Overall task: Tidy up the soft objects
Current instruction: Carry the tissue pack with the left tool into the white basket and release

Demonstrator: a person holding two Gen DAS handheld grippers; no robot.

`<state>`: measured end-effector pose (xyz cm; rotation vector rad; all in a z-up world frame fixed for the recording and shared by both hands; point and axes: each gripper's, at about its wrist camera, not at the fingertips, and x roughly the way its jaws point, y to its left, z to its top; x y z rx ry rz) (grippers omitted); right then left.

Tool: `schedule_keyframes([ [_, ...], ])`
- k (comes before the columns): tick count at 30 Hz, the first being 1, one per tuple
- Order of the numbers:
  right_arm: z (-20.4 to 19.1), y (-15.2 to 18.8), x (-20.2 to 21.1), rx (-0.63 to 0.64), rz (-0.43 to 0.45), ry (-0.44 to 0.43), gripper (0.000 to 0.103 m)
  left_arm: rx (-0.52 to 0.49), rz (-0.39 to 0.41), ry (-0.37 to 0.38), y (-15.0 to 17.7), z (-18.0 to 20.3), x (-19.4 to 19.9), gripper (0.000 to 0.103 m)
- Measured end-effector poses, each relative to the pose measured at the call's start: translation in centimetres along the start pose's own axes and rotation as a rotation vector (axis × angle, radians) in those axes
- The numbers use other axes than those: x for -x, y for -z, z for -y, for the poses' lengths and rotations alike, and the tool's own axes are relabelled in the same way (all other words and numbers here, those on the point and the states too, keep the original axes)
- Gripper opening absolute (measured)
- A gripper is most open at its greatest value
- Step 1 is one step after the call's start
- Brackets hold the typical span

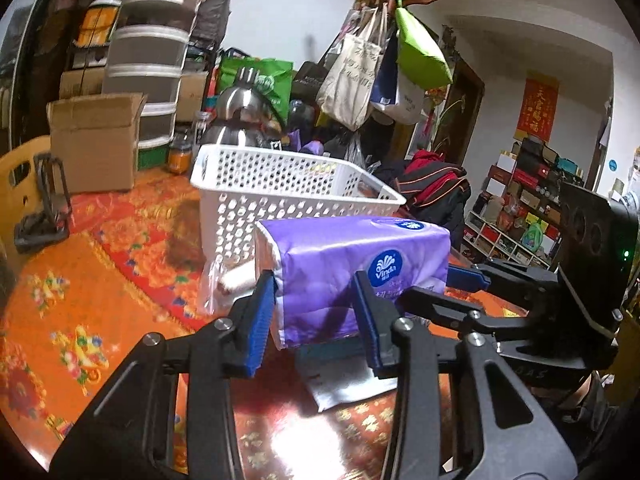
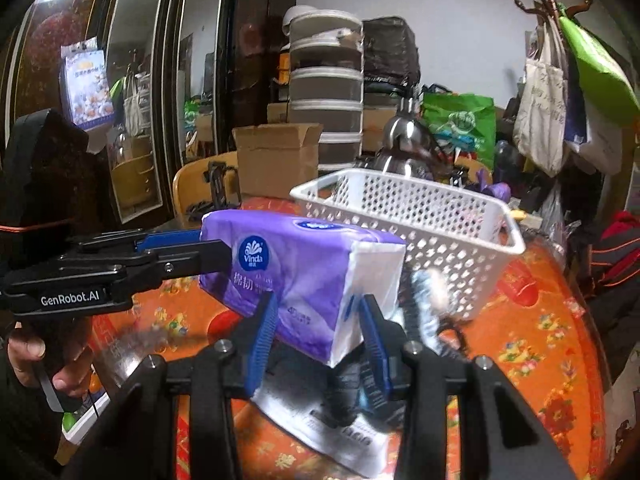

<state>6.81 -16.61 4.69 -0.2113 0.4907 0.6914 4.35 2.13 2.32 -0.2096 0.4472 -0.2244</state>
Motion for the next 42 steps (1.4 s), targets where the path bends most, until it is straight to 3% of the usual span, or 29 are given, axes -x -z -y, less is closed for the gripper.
schedule_keyframes([
  [8, 2.4, -3.4, 1.7, 0.000, 0.052, 0.033, 0.042, -0.062, 0.052, 0.011, -5.1, 3.3, 0.3, 0.036],
  [14, 5.4, -7.6, 1.1, -0.017, 0.072, 0.043, 0.042, -0.093, 0.065, 0.009, -10.8, 5.0, -1.3, 0.036],
  [24, 12.3, -13.5, -4.1, -0.063, 0.035, 0.042, 0.041, -0.086, -0.016, 0.001, -18.4, 4.2, -10.3, 0.036],
  [34, 16.1, -13.3, -11.5, -0.119, -0.085, 0.008, 0.041, -0.003, -0.119, -0.026, -19.6, 0.0, -19.8, 0.036],
  [42, 17.4, -11.9, -16.6, -0.164, -0.177, 0.015, 0.041, 0.073, -0.191, -0.059, -18.4, -3.7, -25.3, 0.036],
])
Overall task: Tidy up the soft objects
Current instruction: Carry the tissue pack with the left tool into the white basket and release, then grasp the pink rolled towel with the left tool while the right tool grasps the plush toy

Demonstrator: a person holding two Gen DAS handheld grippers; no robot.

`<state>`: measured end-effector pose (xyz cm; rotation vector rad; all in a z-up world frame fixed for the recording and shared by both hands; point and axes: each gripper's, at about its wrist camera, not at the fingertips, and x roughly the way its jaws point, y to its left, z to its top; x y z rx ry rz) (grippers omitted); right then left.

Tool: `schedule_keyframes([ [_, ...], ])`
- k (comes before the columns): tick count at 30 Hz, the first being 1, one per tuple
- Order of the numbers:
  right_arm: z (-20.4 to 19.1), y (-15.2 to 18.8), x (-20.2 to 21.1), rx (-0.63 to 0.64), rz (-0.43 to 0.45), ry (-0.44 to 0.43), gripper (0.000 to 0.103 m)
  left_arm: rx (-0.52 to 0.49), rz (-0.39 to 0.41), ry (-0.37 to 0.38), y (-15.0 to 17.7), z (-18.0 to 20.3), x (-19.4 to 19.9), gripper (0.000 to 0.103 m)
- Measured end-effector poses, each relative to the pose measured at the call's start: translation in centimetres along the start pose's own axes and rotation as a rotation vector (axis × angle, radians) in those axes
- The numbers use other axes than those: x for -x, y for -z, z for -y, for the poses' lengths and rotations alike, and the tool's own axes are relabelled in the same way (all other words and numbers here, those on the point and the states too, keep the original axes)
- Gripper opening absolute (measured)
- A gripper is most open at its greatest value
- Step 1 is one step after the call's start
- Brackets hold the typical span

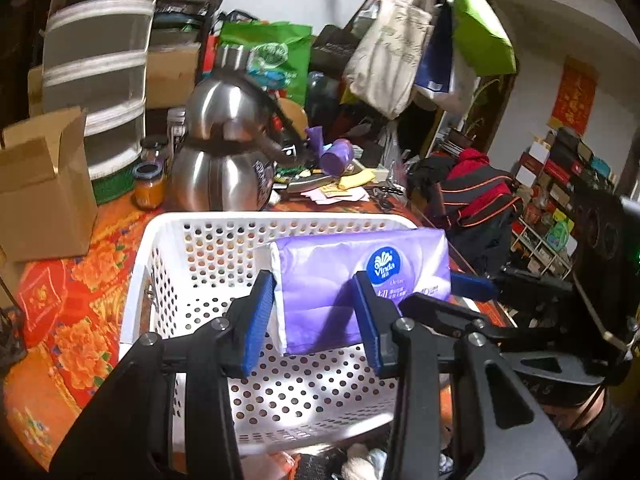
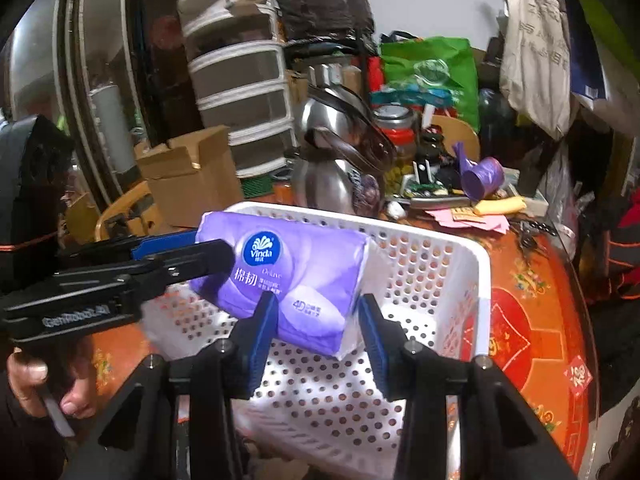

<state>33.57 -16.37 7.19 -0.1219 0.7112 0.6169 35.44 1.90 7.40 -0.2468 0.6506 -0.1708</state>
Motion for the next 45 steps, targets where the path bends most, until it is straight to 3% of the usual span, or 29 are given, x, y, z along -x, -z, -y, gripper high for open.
schedule_keyframes([
  [2, 0.1, 0.2, -0.7, -0.003, -0.012, 0.023, 0.042, 0.026, -0.008, 0.013, 0.3, -0.7, -0.6, 0.040],
  [4, 0.6, 0.5, -1.0, -0.032, -0.029, 0.035, 0.056, 0.019, -0.011, -0.017, 0.6, -1.0, -0.9, 0.045],
  [7, 1.5, 0.7, -0.3, -0.063, -0.004, 0.084, 0.071, 0.020, -0.005, -0.034, 1.0, -1.5, -0.3, 0.061],
  [9, 1.7, 0.8, 0.1, -0.078, -0.005, 0.092, 0.071, 0.018, 0.010, -0.052, 1.3, -1.7, 0.3, 0.074],
  [11, 1.5, 0.8, 0.5, -0.075, -0.007, 0.103, 0.073, 0.017, 0.019, -0.071, 1.4, -1.7, 0.9, 0.078],
  [22, -1.0, 1.8, 3.4, -0.053, 0.003, 0.121, 0.079, -0.017, 0.015, -0.104, 4.1, -0.6, 4.1, 0.082],
  [24, -1.6, 2.0, 4.2, -0.053, 0.011, 0.127, 0.086, -0.018, 0.031, -0.111, 4.7, -0.4, 5.3, 0.084],
  [25, -1.9, 2.2, 4.7, -0.050, 0.016, 0.131, 0.090, -0.021, 0.045, -0.114, 5.1, -0.2, 6.2, 0.087],
  [27, -2.7, 2.8, 5.7, -0.038, 0.027, 0.135, 0.093, -0.030, 0.066, -0.134, 5.9, 0.4, 7.8, 0.103],
  [38, -5.3, 7.9, 12.4, -0.006, 0.080, 0.158, 0.098, -0.039, 0.132, -0.180, 11.7, 3.1, 16.6, 0.103],
  [45, -4.6, 12.0, 14.3, -0.035, 0.091, 0.153, 0.098, -0.003, 0.122, -0.151, 16.4, 3.2, 19.8, 0.103],
])
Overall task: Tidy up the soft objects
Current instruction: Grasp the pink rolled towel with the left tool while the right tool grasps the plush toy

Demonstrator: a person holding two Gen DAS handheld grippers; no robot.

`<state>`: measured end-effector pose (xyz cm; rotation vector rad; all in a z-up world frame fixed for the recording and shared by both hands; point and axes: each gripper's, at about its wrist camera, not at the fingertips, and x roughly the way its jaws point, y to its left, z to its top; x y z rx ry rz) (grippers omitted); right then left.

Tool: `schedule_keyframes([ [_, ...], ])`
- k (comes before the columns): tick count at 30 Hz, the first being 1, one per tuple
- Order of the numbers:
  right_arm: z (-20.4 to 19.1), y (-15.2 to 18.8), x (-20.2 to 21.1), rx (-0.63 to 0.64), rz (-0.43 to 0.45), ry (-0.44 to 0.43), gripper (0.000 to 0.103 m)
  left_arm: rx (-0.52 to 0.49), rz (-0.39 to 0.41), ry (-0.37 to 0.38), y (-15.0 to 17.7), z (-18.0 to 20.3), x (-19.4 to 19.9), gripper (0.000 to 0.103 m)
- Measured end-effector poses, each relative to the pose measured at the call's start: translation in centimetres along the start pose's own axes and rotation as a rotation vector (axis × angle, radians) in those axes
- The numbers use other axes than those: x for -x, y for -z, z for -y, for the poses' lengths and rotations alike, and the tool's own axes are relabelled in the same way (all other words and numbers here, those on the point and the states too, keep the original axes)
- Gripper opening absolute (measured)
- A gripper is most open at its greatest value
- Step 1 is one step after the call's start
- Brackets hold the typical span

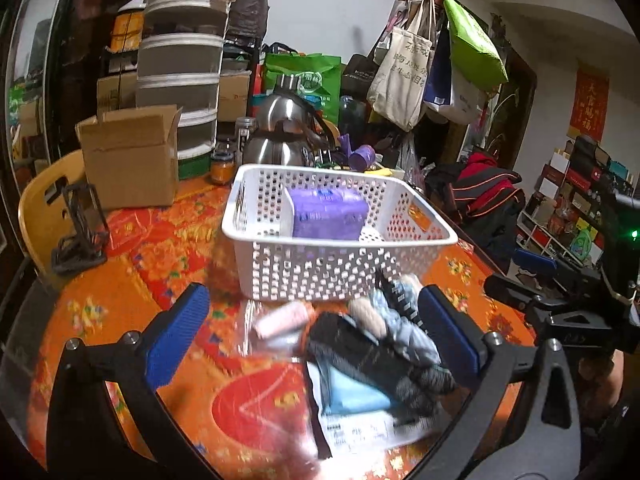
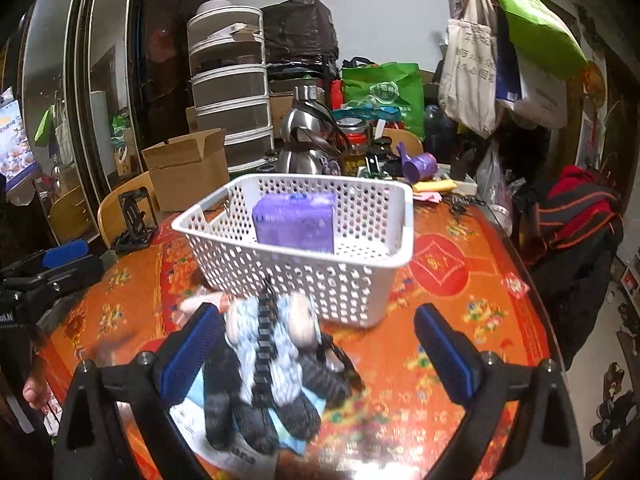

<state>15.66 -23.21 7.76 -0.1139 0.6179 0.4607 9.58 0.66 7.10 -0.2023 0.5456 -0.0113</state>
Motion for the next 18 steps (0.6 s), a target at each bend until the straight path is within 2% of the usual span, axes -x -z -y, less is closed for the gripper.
schedule_keyframes([
  [7, 1.1, 3.3, -0.2, -0.036, -0.012, -0.018, 0.097, 0.031, -0.069, 0.020, 2.8, -0.6, -1.9, 0.103],
  [11, 0.6, 4.7, -0.9, -0.018, -0.037, -0.014, 0.092, 0.043, -0.109, 0.029, 3.7, -0.7, -3.8, 0.103],
  [15, 0.6, 5.4, -1.5, -0.011, -0.051, -0.017, 0.080, 0.042, -0.134, 0.033, 4.4, -0.6, -5.2, 0.103],
  [18, 1.5, 5.6, -2.0, -0.033, -0.057, -0.017, 0.065, 0.049, -0.141, 0.024, 4.5, -1.1, -6.2, 0.103],
])
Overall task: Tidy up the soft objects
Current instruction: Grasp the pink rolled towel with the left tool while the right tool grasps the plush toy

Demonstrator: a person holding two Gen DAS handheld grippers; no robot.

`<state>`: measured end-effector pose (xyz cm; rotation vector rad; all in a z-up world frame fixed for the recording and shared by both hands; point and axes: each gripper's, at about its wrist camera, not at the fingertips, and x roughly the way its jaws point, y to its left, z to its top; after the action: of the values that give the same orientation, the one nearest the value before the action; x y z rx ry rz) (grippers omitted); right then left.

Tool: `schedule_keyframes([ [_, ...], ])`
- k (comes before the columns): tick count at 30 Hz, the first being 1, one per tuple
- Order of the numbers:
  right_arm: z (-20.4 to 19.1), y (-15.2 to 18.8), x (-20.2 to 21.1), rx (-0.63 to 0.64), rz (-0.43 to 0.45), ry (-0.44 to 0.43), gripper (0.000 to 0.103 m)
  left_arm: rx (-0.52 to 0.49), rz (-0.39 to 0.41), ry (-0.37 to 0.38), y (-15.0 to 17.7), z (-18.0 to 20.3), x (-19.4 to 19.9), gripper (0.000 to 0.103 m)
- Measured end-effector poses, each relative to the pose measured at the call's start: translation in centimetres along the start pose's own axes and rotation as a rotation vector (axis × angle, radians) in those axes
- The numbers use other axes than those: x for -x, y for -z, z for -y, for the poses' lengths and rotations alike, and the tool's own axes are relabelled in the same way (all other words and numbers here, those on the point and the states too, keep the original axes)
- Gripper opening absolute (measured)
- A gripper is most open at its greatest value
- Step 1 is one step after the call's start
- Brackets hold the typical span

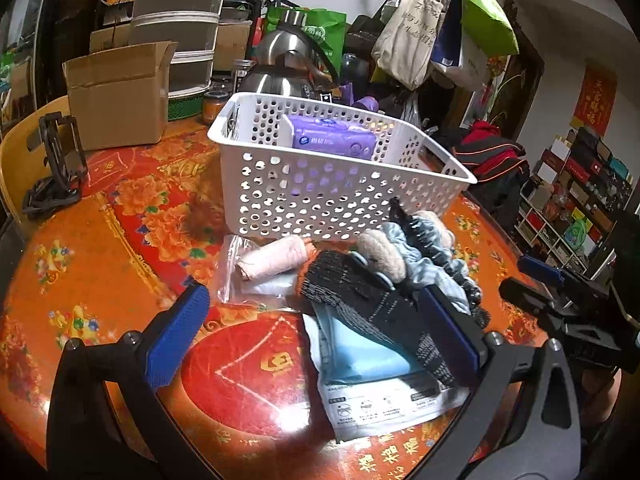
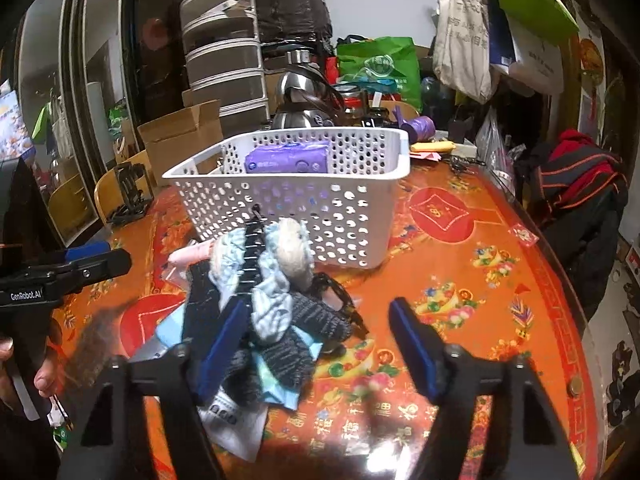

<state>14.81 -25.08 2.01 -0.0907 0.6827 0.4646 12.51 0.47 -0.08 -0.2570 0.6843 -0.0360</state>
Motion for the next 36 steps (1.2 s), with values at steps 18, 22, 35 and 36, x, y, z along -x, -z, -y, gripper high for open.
schedule_keyframes([
  [18, 2.8, -1.0, -8.9, -0.001, -0.185, -0.109, 0.035, -0.020, -0.130, -0.029, -3.1, -3.8, -10.8, 0.100],
  [22, 2.7, -1.2, -9.4, 0.003, -0.195, -0.136, 0.027, -0.035, -0.161, -0.041, -2.8, -3.8, -12.4, 0.094],
  [35, 2.4, -0.8, -10.4, 0.045, -0.190, -0.082, 0.016, -0.048, -0.169, -0.082, -1.9, -4.1, -13.2, 0.043],
  [36, 2.4, -0.8, -10.3, 0.045, -0.188, -0.081, 0.015, -0.049, -0.166, -0.082, -1.8, -4.1, -13.0, 0.042],
])
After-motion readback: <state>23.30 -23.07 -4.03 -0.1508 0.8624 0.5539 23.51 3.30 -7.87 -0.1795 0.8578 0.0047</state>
